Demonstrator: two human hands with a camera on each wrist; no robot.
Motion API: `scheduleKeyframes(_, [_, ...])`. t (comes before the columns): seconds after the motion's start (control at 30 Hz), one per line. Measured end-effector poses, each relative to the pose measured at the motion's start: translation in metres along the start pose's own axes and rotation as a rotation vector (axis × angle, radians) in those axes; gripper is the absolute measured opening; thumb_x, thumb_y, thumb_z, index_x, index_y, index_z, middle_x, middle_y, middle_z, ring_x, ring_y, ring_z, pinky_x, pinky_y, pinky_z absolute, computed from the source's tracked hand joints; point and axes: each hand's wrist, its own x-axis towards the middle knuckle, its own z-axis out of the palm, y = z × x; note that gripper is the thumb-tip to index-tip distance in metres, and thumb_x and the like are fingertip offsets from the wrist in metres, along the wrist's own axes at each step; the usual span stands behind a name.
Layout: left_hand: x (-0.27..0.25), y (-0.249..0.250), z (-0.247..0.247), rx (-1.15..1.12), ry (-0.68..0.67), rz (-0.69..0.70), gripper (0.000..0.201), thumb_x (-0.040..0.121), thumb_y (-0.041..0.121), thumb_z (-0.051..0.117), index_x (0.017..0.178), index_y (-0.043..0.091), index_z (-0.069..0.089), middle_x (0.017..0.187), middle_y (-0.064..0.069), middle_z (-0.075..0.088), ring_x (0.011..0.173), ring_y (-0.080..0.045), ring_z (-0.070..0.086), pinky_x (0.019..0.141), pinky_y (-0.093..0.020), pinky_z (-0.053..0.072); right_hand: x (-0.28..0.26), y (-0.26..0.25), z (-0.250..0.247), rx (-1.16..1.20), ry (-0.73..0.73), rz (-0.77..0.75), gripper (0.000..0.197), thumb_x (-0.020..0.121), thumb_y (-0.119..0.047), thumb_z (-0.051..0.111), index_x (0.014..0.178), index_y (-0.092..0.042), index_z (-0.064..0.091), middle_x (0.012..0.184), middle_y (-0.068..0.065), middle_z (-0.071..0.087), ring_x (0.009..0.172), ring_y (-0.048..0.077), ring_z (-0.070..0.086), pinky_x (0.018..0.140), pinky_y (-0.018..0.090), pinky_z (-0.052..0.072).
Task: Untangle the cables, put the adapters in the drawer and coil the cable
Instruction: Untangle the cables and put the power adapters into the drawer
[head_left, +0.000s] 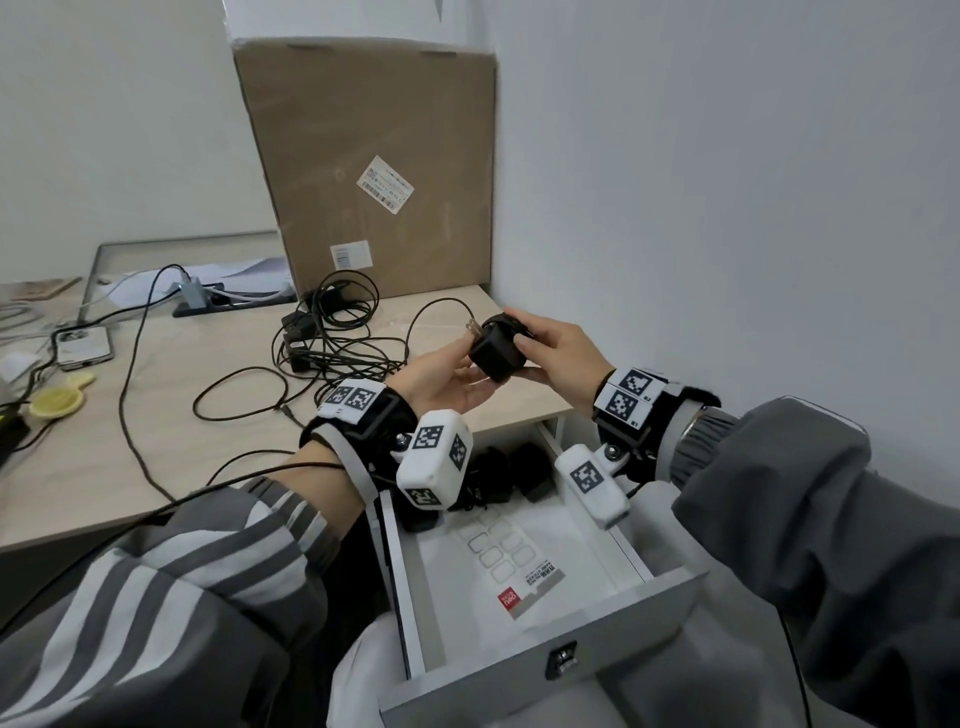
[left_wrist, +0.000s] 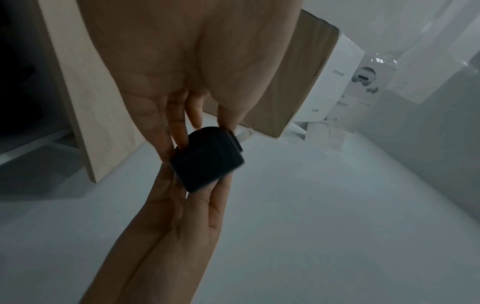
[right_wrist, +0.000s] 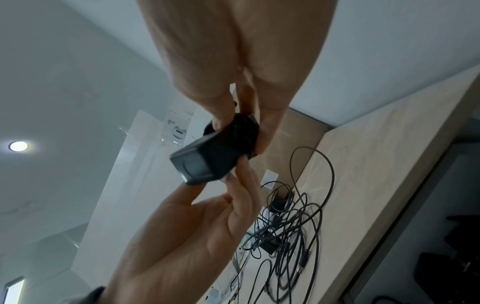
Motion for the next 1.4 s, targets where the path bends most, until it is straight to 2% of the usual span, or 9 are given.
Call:
scheduleKeyframes(0.17, [-0.002, -0.011, 0.001, -0.095, -0.105, -0.079, 0.05, 0.093, 0.051, 0.048, 0.112, 0.005, 0.051, 0.09, -0.016, 0.058, 0.072, -0.023, 0.064, 0.057, -0.024, 0.055, -0.005, 0.002, 0.007, 0.055, -0.024, 0.006, 0.041, 0.1, -0.002, 0.041, 0.14, -0.01, 0.045, 0.133, 0.009, 0.054, 0.121, 0.02, 0.054, 0.09, 0.031, 0.054])
scheduleKeyframes(0.33, [-0.001, -0.018, -0.001, -0.227, -0.148, -0.072, 0.038, 0.101, 0.039, 0.038, 0.123, 0.011, 0.051, 0.11, -0.02, 0.059, 0.08, -0.037, 0.07, 0.059, -0.032, 0.059, -0.008, 0.018, 0.007, -0.227, -0.037, -0.023, 0.039, 0.101, -0.008, 0.043, 0.139, -0.01, 0.046, 0.134, -0.002, 0.052, 0.126, 0.008, 0.046, 0.109, 0.024, 0.034])
scheduleKeyframes(0.43, [-0.003, -0.027, -0.005, -0.173, -0.082, -0.04, 0.03, 0.098, 0.033, 0.047, 0.112, 0.007, 0.054, 0.105, -0.02, 0.058, 0.08, -0.036, 0.068, 0.063, -0.038, 0.06, -0.013, 0.021, 0.008, -0.257, -0.092, 0.112, 0.035, 0.103, -0.028, 0.038, 0.132, -0.021, 0.055, 0.137, -0.007, 0.054, 0.118, -0.001, 0.048, 0.093, 0.01, 0.036])
scheduleKeyframes(0.6, [0.003, -0.039, -0.013, 0.22, -0.028, -0.1, 0.037, 0.093, 0.038, 0.055, 0.116, 0.01, 0.059, 0.108, -0.008, 0.064, 0.093, -0.018, 0.065, 0.063, -0.029, 0.059, -0.02, 0.031, 0.003, -0.16, -0.215, 0.405, 0.062, 0.094, -0.066, 0.019, 0.119, -0.028, 0.061, 0.129, -0.008, 0.059, 0.119, 0.008, 0.049, 0.102, 0.038, 0.028])
scheduleKeyframes(0.73, [0.008, -0.045, -0.019, 0.467, 0.022, -0.159, 0.034, 0.091, 0.04, 0.059, 0.108, 0.011, 0.058, 0.096, -0.008, 0.063, 0.077, -0.017, 0.066, 0.055, -0.027, 0.057, -0.027, 0.036, 0.001, -0.231, -0.321, 0.47, 0.028, 0.095, -0.04, 0.052, 0.1, -0.016, 0.064, 0.091, -0.005, 0.069, 0.079, 0.002, 0.061, 0.074, 0.021, 0.039])
scheduleKeyframes(0.93, [0.015, -0.056, -0.029, 0.331, -0.064, -0.245, 0.04, 0.099, 0.033, 0.044, 0.123, 0.002, 0.053, 0.105, -0.016, 0.061, 0.089, -0.025, 0.065, 0.068, -0.032, 0.06, -0.027, 0.062, -0.011, -0.145, -0.281, 0.528, 0.008, 0.092, -0.008, 0.056, 0.085, -0.01, 0.06, 0.081, 0.004, 0.062, 0.075, 0.012, 0.057, 0.068, 0.018, 0.043])
scheduleKeyframes(1.13, [0.024, -0.072, -0.043, 0.316, -0.059, -0.202, 0.021, 0.098, 0.022, 0.05, 0.108, 0.006, 0.059, 0.09, -0.009, 0.067, 0.071, -0.016, 0.069, 0.062, -0.023, 0.058, -0.03, 0.079, -0.017, -0.059, -0.245, 0.603, 0.009, 0.093, -0.012, 0.055, 0.093, -0.011, 0.064, 0.095, 0.006, 0.066, 0.091, 0.017, 0.06, 0.085, 0.025, 0.046])
scheduleKeyframes(1.27, [0.031, -0.089, -0.049, 0.394, -0.015, -0.251, 0.018, 0.095, 0.022, 0.056, 0.103, 0.007, 0.061, 0.084, -0.008, 0.065, 0.059, -0.011, 0.066, 0.05, -0.018, 0.052, -0.027, 0.073, -0.027, -0.477, -0.395, 0.761, 0.038, 0.089, -0.047, 0.06, 0.114, -0.019, 0.062, 0.118, 0.0, 0.063, 0.112, 0.02, 0.058, 0.086, 0.028, 0.046])
scheduleKeyframes(1.4, [0.043, -0.124, -0.063, 0.578, 0.039, -0.385, 0.017, 0.089, 0.019, 0.065, 0.101, 0.007, 0.062, 0.09, -0.008, 0.063, 0.071, -0.014, 0.061, 0.055, -0.018, 0.054, -0.016, 0.073, -0.041, -0.636, -0.115, 0.596, 0.048, 0.09, -0.048, 0.057, 0.116, -0.009, 0.062, 0.109, 0.005, 0.063, 0.103, 0.02, 0.062, 0.079, 0.029, 0.049])
